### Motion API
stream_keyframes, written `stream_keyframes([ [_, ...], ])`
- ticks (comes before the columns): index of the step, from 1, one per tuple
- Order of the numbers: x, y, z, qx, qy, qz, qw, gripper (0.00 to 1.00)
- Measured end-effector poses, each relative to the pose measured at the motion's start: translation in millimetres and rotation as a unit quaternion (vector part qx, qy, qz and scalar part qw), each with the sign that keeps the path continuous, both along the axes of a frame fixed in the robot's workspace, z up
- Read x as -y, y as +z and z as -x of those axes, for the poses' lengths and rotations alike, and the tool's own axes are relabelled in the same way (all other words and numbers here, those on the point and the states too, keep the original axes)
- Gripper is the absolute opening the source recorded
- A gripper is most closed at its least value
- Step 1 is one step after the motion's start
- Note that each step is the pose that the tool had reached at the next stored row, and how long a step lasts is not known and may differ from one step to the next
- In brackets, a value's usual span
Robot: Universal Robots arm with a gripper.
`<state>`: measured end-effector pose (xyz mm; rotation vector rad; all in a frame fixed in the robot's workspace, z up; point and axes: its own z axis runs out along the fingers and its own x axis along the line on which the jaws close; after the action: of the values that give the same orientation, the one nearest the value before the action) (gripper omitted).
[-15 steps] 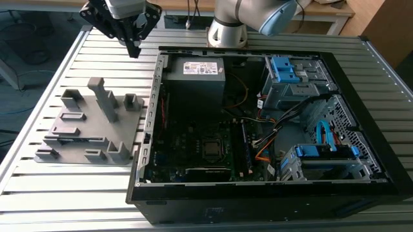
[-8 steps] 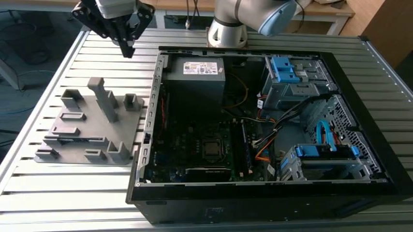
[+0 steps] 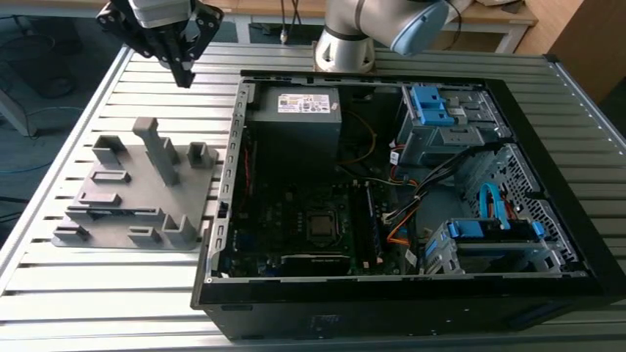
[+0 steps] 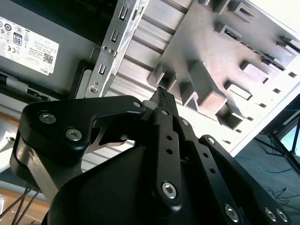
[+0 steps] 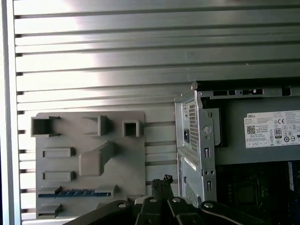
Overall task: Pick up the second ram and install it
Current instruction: 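Reach for the second ram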
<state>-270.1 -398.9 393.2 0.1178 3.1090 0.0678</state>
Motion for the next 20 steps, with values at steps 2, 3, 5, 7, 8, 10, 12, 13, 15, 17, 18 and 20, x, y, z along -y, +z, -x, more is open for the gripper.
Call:
stream_keyframes([
  [2,0.0,0.0,3.0,0.0000,0.000,0.0000,1.0000,0.10],
  [3,0.0,0.0,4.7,0.0000,0.000,0.0000,1.0000,0.10],
  [5,0.0,0.0,7.6,0.0000,0.000,0.0000,1.0000,0.10],
  [7,0.0,-0.1,10.3,0.0000,0.000,0.0000,1.0000,0.10],
  [8,0.0,-0.1,11.8,0.0000,0.000,0.0000,1.0000,0.10],
  [10,0.0,-0.2,15.1,0.0000,0.000,0.0000,1.0000,0.10],
  [12,0.0,-0.2,18.1,0.0000,0.000,0.0000,1.0000,0.10],
  [13,0.0,-0.2,19.4,0.0000,0.000,0.0000,1.0000,0.10],
  [15,0.0,-0.2,21.9,0.0000,0.000,0.0000,1.0000,0.10],
  [17,0.0,-0.3,24.3,0.0000,0.000,0.0000,1.0000,0.10],
  [18,0.0,-0.3,25.3,0.0000,0.000,0.0000,1.0000,0.10],
  [20,0.0,-0.4,27.4,0.0000,0.000,0.0000,1.0000,0.10],
])
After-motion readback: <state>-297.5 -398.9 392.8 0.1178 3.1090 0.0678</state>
